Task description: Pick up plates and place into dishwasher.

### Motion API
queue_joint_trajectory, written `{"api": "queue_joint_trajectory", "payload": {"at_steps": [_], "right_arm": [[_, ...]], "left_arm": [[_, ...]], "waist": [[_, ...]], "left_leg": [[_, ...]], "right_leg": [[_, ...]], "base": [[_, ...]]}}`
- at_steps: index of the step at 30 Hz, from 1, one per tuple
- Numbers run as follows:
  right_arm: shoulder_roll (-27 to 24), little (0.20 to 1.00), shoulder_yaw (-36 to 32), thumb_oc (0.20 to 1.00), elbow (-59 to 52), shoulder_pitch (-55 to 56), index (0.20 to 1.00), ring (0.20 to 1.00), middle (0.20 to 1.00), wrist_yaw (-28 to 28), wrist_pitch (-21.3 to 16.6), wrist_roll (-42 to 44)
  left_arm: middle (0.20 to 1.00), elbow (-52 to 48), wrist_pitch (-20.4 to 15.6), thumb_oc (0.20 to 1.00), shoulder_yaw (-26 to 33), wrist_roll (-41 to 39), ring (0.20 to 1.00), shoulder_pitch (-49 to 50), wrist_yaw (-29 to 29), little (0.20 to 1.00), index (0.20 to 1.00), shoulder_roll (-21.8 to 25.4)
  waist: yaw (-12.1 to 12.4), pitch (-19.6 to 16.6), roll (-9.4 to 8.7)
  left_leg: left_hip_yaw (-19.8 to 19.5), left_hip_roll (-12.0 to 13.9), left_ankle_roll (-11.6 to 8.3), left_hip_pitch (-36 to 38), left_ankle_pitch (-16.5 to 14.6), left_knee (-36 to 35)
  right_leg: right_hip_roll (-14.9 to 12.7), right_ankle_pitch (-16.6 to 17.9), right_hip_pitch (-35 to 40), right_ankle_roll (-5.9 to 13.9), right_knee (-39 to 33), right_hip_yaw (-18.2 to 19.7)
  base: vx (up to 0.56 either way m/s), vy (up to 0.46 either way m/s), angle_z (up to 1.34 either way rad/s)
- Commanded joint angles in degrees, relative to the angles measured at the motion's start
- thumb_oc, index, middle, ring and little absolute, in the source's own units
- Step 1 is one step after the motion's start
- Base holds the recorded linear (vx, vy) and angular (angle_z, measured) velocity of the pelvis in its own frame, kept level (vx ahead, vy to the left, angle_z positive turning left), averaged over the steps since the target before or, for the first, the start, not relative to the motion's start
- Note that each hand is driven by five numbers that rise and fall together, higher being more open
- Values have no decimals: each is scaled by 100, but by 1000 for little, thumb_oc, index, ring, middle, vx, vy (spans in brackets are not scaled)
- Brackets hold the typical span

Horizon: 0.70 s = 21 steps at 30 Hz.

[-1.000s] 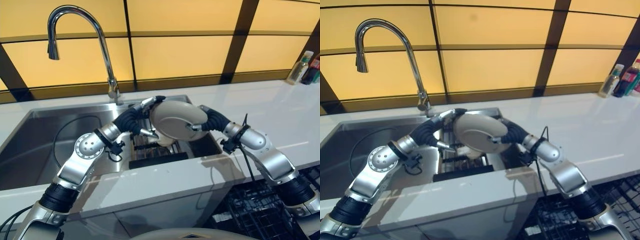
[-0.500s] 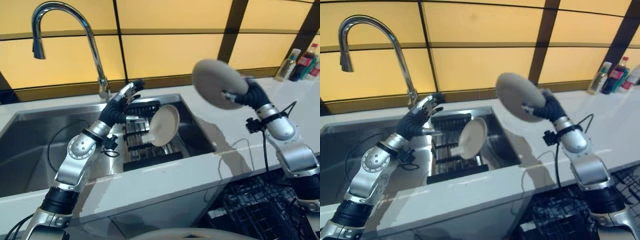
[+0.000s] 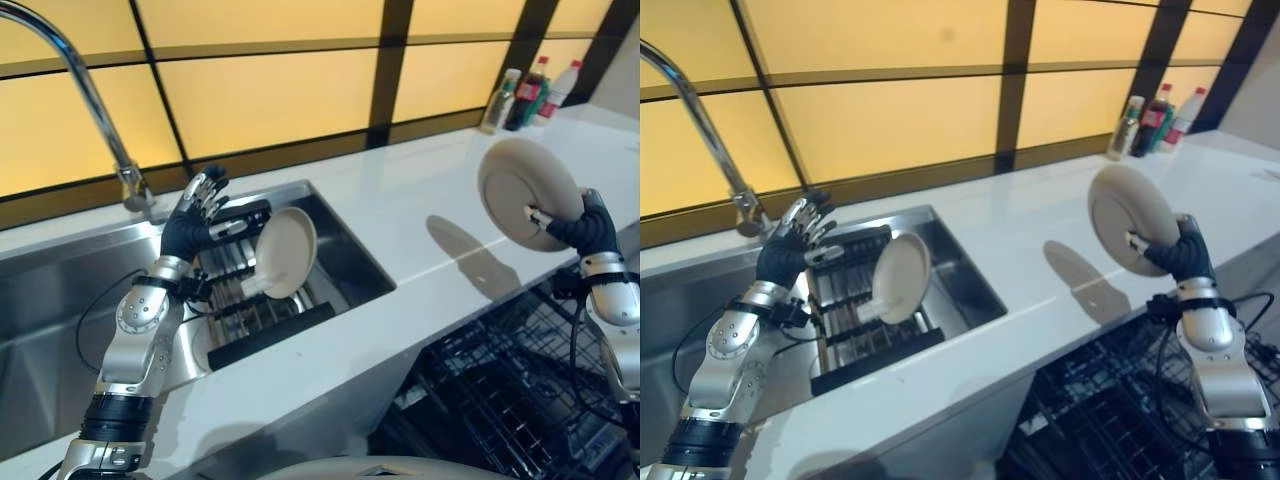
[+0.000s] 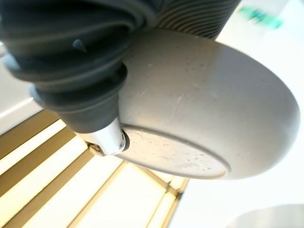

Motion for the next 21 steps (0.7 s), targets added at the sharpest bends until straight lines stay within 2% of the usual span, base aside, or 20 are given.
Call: {"api": "queue_joint_trajectory", "payload": {"at_steps": [1, 9, 10, 13, 21], "right_arm": [[-178, 200, -668, 200, -10, -283, 200, 200, 200, -193, -222, -64], [-79, 200, -729, 200, 301, 14, 200, 200, 200, -42, -154, 20], [-57, 200, -734, 200, 344, 52, 200, 200, 200, -32, -147, -7], [-52, 200, -743, 200, 415, 141, 200, 200, 200, 91, -56, -83], [-11, 200, -908, 200, 651, 521, 200, 200, 200, 110, 73, -568]], "left_arm": [[1000, 193, -133, 1000, 346, -78, 1000, -198, 52, 1000, 1000, 4], [1000, 293, -93, 1000, 407, 12, 1000, -199, 80, 1000, 1000, -1], [1000, 295, -84, 1000, 404, 10, 1000, -183, 84, 1000, 1000, -3], [1000, 308, -34, 1000, 436, 78, 1000, -127, 95, 1000, 1000, -17], [1000, 307, 61, 1000, 634, 136, 1000, 155, 158, 1000, 1000, 34]], "waist": [[-155, 174, 152], [-376, 320, 142], [-386, 323, 181], [-441, 372, 173], [-531, 505, 179]], "left_leg": [[-86, -459, 815, -116, -564, 60], [133, -497, 963, -132, -801, 431], [55, -506, 995, -94, -945, 475], [108, -497, 1027, -99, -1037, 619], [254, -468, 1068, -170, -1144, 864]], "right_leg": [[278, -733, 314, 41, 32, -365], [249, -667, 85, 87, 257, -114], [241, -752, 112, 134, 266, -97], [236, -729, 88, 152, 281, -46], [200, -671, -47, 189, 374, 8]], "base": [[9, -35, -23], [20, -46, -23], [93, 0, -24], [60, -34, -25], [26, -56, -8]]}}
